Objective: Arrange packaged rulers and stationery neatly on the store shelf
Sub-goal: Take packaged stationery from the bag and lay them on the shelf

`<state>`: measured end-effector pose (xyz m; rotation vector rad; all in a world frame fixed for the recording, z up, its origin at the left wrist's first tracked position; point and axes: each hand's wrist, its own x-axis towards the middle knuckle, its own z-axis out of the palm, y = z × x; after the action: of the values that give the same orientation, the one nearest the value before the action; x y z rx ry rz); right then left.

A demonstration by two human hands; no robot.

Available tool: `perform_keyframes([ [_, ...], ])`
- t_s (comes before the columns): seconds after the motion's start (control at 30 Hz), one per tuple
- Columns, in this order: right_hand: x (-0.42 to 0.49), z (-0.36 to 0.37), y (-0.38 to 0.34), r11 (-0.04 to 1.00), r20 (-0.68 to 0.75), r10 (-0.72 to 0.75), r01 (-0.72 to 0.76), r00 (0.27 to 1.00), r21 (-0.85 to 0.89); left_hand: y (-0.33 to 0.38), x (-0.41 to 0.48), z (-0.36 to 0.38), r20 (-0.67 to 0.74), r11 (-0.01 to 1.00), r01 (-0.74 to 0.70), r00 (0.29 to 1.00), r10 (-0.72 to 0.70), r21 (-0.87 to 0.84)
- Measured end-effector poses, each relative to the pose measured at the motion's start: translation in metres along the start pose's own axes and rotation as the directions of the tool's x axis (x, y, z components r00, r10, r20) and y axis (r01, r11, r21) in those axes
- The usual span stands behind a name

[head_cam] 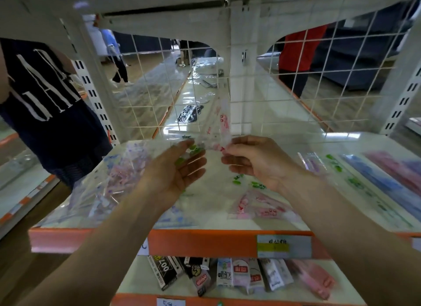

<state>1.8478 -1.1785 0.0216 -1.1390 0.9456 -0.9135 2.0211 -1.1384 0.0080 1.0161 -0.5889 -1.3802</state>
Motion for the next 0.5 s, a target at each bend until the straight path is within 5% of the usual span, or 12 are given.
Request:
perform_keyframes([
  [0.1,0.001,0.006,0.008,0.988,-0.064,-0.048,0.038,0.997,-0.148,-0.003,-0.002,0.016,0.047,0.997,-0.026,0.999,0.023,0.067],
  [0.2,0.001,0.01,0.014,0.998,-0.097,-0.018,0.012,0.995,-0.06,-0.004,-0.004,0.022,0.082,0.994,-0.058,0.995,0.05,0.093],
  [0.37,-0.004,-0.001,0.011,0.982,0.043,0.028,-0.02,0.999,-0.185,0.003,0.001,0.016,0.048,0.958,-0.113,0.993,0.104,0.262],
  [0.5,0.001,-0.029,-0.014,0.991,-0.118,-0.091,0.077,0.989,-0.111,0.018,0.005,0.01,0.129,0.908,-0.149,0.986,0.106,0.392],
])
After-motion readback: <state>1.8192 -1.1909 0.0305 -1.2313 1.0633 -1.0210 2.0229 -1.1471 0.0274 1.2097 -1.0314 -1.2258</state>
